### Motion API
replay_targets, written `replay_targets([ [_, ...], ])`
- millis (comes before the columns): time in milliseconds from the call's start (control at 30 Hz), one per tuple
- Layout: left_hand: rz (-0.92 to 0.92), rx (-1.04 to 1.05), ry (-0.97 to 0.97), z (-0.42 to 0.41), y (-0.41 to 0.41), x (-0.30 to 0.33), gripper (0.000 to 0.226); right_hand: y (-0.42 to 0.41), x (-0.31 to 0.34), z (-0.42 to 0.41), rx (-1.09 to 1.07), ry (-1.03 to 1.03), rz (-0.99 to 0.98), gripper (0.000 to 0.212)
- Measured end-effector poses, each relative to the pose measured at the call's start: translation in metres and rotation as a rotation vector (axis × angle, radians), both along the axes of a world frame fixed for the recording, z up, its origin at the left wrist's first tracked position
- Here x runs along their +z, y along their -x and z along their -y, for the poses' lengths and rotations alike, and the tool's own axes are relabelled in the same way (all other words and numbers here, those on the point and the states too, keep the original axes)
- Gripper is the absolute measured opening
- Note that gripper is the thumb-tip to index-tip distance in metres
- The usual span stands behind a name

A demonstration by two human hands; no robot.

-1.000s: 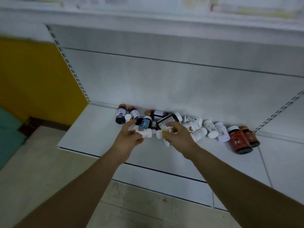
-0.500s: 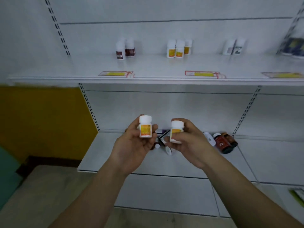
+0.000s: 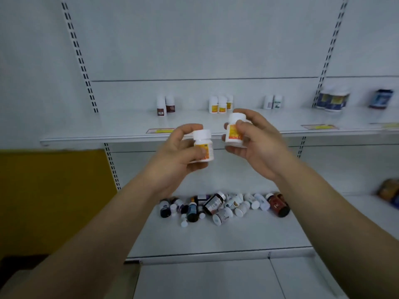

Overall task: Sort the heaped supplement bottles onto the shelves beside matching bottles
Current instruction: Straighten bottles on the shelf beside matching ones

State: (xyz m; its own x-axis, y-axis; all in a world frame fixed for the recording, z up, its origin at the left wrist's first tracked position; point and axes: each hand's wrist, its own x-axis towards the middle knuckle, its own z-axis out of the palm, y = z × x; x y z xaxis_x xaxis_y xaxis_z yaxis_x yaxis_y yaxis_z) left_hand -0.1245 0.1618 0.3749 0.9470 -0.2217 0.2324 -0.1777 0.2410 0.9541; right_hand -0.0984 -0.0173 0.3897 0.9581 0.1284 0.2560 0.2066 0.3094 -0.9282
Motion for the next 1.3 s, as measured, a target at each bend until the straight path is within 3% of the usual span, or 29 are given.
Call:
replay_targets([
  [200, 0.256, 0.218, -0.507, 0.02, -0.051, 0.043, 0.045, -0.06, 0.028, 0.028, -0.199, 0.289, 0.085, 0.028],
  [433, 0.208, 0.314, -0.901, 0.049, -0.155, 0.041, 0.042, -0.17, 0.038, 0.067, -0.232, 0.713, 0.061, 0.037],
  [733, 0.154, 0.458, -1.083, 0.068, -0.251, 0.034, 0.047, -0.29, 0.026, 0.076, -0.181, 1.087, 0.165, 0.048],
  [1300, 0.16, 0.518, -1.201, 0.066, -0.301, 0.03, 0.048, -0.332, 0.018, 0.066, -0.208, 1.226, 0.25, 0.045],
])
